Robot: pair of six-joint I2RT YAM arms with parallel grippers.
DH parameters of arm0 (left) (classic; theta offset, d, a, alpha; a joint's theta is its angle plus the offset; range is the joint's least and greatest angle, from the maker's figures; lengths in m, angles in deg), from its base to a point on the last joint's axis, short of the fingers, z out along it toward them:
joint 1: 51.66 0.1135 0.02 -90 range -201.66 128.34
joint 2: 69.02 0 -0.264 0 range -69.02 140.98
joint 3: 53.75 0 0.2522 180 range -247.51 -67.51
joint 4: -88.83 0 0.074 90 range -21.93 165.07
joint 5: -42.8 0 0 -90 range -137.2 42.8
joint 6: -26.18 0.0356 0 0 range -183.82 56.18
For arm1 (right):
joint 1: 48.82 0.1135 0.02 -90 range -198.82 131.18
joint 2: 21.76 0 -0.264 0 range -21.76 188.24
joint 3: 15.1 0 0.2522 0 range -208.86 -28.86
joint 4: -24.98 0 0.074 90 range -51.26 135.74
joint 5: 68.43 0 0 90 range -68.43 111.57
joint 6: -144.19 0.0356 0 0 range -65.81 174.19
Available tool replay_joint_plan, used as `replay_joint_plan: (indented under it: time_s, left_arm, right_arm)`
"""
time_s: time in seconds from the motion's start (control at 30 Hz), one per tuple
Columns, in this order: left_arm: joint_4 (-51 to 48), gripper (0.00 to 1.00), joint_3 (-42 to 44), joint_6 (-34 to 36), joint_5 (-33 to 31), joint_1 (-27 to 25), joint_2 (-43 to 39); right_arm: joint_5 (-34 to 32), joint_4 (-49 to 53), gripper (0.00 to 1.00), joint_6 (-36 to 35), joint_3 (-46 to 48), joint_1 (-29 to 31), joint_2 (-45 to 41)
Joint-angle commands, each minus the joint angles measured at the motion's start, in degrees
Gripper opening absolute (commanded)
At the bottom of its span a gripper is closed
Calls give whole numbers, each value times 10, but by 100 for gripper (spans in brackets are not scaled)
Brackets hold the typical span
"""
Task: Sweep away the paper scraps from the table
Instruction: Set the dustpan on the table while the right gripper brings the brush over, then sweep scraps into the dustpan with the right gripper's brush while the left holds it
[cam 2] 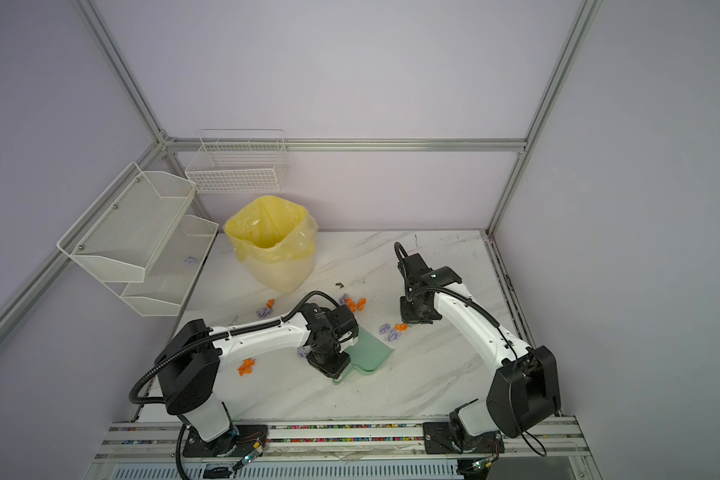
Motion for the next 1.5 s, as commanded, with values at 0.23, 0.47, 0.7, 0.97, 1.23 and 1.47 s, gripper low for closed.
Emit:
replay_joint_plan:
  time_s: [0.23, 0.47, 0.7, 0.97, 1.23, 1.47]
  left_arm:
    - [-10, 0, -40, 34, 17, 8, 25]
    - [-11, 0, -48, 38, 16, 15, 30]
    - [-14, 0, -50, 41, 17, 23, 27]
    - [-11, 0, -44, 37, 15, 23, 16]
    - [-7, 0, -46, 32, 12, 23, 13]
    - [-6, 0, -50, 27, 4, 23, 5]
  right_arm:
    - [65, 36, 0, 35, 7, 77, -15]
    - [155, 5, 0, 84, 22, 131, -74]
    - [170, -32, 0, 140, 17, 141, -124]
    - [62, 27, 0, 156, -44, 140, -119]
    - [-45, 78, 0, 159, -9, 125, -110]
    - [-42, 79, 0, 133, 21, 125, -98]
